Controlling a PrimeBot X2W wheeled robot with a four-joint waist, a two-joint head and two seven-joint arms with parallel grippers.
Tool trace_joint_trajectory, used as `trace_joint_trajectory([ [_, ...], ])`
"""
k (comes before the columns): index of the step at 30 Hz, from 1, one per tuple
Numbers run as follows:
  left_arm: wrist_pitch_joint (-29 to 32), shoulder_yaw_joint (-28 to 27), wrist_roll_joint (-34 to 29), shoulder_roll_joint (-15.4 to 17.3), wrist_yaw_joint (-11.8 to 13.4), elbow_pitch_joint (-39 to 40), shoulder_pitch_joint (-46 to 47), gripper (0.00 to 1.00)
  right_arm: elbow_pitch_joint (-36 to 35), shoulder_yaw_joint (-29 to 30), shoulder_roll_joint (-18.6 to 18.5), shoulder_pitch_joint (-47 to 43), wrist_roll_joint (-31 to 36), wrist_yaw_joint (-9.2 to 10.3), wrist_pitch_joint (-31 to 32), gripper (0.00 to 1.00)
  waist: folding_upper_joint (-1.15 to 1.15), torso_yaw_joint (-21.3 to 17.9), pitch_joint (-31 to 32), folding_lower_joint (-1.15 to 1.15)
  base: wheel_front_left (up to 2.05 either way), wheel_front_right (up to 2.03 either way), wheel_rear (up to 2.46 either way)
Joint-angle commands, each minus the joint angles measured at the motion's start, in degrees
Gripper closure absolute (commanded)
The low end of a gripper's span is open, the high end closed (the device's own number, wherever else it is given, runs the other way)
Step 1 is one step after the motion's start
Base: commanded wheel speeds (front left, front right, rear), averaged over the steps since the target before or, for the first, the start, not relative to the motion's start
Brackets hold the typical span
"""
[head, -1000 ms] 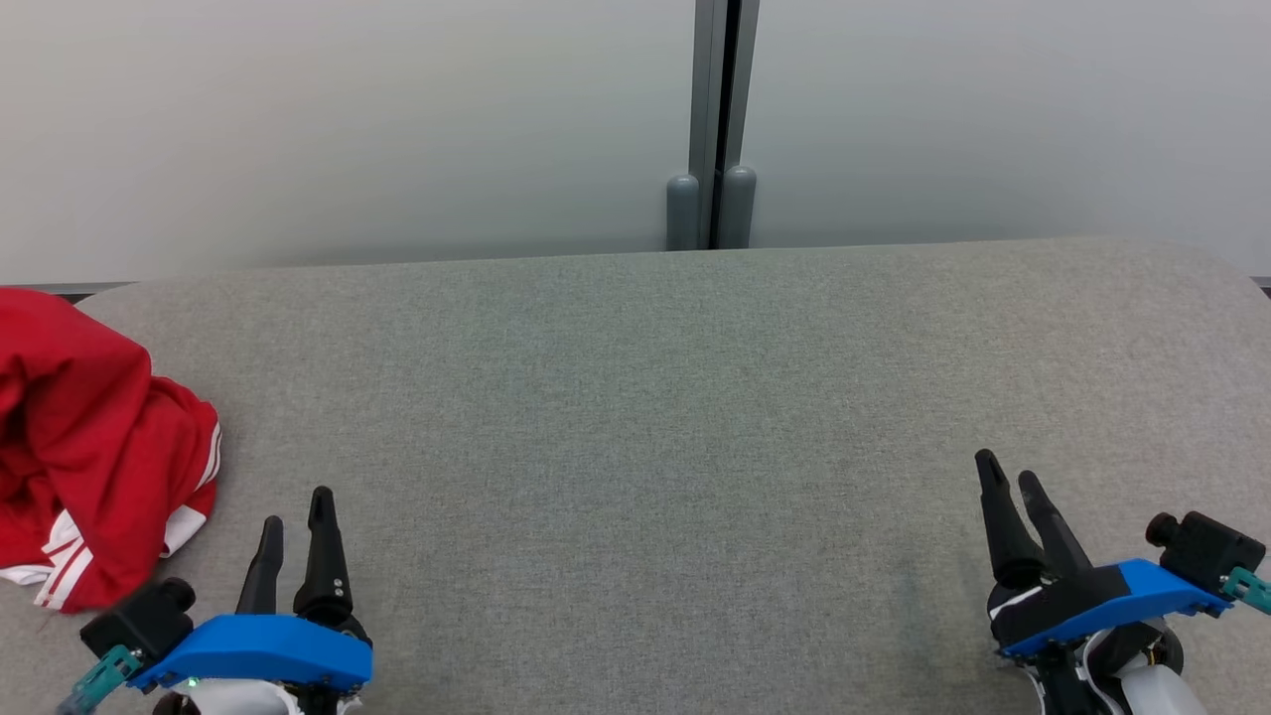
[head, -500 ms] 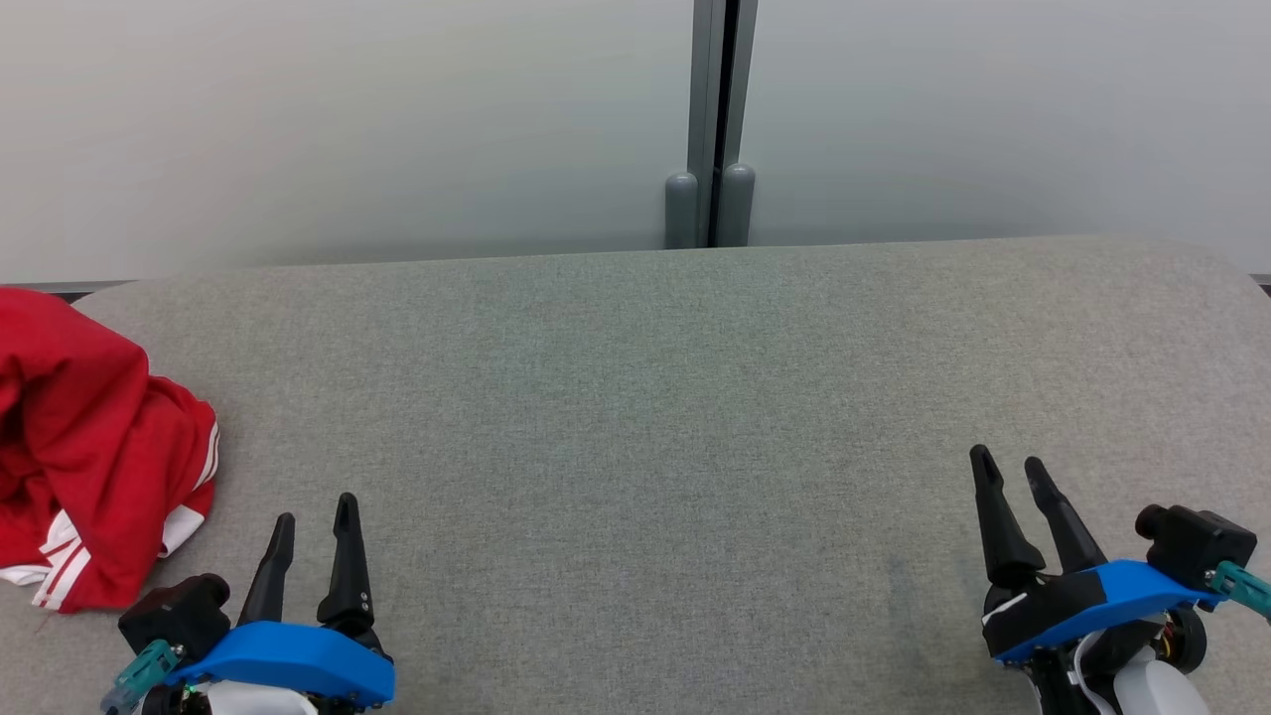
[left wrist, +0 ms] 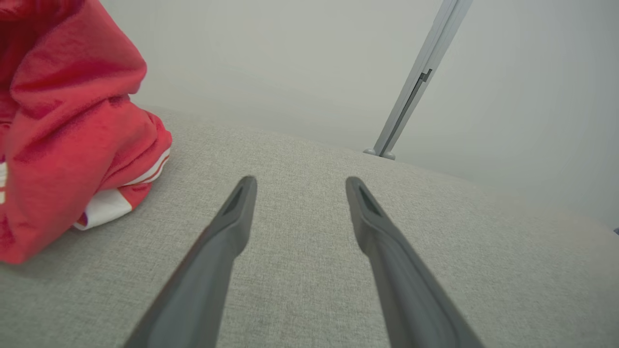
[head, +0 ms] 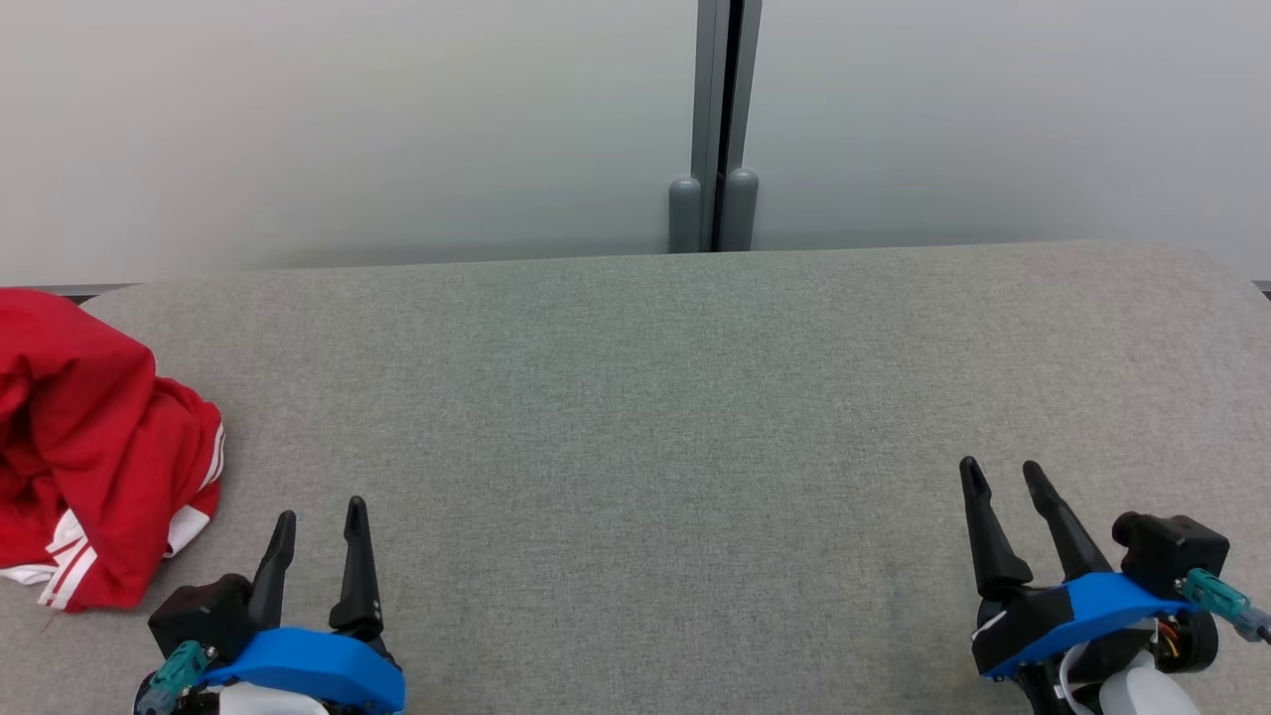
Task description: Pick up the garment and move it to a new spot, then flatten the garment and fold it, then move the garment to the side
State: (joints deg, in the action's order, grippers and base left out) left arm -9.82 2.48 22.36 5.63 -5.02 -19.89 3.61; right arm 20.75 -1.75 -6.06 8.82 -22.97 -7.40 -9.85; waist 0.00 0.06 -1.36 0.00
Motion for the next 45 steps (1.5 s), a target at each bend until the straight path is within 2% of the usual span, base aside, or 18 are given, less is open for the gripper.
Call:
trace_joint_trajectory([
  [1,-0.59,0.12,-1.41,0.48,0.39,0.44,0.06,0.00,-0.13,0.11,-0.57,-0.27,1.47,-0.10,-0.53,0.00,0.00,0.02,0.04,0.00,0.00,0.00,0.00],
  [11,-1.86,-0.21,-6.07,-0.25,1.02,-0.17,-0.32,0.00,0.30,0.06,0.06,-1.00,6.90,-0.11,-1.85,0.00,0.00,-0.08,0.47,0.00,0.00,0.00,0.00],
  [25,-3.59,-1.98,-11.73,-1.17,2.04,-0.37,-0.55,0.00,0.55,4.10,1.94,-1.00,13.91,-0.12,-3.55,0.00,0.00,-0.24,0.71,0.00,0.00,0.00,0.00],
  [39,-5.06,-2.14,-18.85,-1.62,1.44,-1.26,-0.88,0.00,1.25,5.27,2.84,-1.04,21.05,-0.10,-5.04,0.00,0.00,0.24,0.44,0.00,0.00,0.00,0.00],
  [45,-5.46,-2.09,-21.11,-1.68,1.30,-1.25,-0.26,0.00,1.29,4.74,2.91,-0.63,23.05,-0.10,-5.45,0.00,0.00,1.67,0.06,0.00,0.00,0.00,0.00],
])
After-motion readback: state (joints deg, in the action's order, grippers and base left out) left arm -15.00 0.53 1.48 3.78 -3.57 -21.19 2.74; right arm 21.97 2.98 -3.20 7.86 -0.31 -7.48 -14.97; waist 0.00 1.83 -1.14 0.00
